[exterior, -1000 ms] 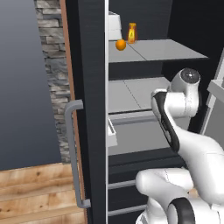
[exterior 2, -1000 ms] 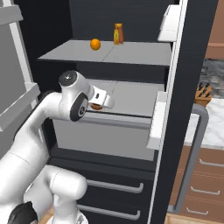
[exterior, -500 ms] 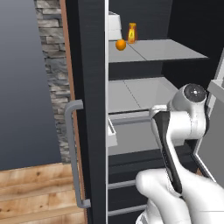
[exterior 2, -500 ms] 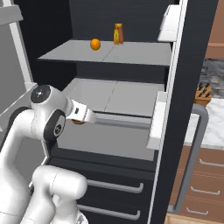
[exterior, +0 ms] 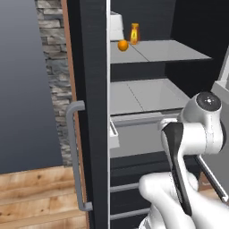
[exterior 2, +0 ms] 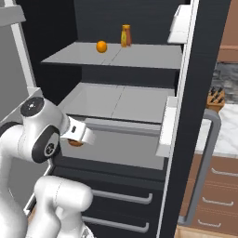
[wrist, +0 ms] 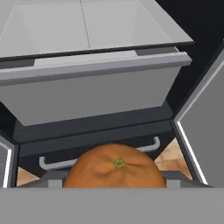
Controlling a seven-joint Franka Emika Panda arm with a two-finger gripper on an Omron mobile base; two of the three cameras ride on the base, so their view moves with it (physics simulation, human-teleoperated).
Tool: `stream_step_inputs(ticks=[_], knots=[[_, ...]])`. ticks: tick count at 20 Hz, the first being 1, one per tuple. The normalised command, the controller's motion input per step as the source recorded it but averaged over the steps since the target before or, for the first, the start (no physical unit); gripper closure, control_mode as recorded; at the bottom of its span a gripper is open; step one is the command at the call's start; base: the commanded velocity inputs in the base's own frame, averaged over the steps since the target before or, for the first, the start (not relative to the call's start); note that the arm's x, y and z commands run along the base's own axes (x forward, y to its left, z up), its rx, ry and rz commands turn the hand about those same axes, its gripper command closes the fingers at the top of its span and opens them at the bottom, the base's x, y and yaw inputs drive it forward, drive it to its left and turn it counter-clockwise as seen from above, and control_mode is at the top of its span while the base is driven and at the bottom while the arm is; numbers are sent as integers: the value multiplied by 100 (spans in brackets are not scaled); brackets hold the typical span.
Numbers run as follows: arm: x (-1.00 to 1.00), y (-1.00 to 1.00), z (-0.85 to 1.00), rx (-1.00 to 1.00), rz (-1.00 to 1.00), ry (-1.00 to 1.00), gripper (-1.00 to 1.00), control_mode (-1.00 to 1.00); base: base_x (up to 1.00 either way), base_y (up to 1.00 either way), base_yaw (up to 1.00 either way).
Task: Pick the tangerine and orange from the fridge and place them on the plate next to the blender to make a fruit smoothie.
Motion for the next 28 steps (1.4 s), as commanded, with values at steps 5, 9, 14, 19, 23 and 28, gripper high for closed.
stream_step_inputs(ticks=[5, 9, 14, 19, 23, 28], knots=[[0, 0, 0, 0, 0, 0, 100, 100, -97, 25, -20], [0, 0, 0, 0, 0, 0, 100, 100, -98, 43, -32], [0, 0, 0, 0, 0, 0, 100, 100, -79, 34, -18], [0, 0, 0, 0, 0, 0, 100, 100, -56, 41, 47], [0, 0, 0, 0, 0, 0, 100, 100, -35, 31, 70], [0, 0, 0, 0, 0, 0, 100, 100, -31, 37, 71]])
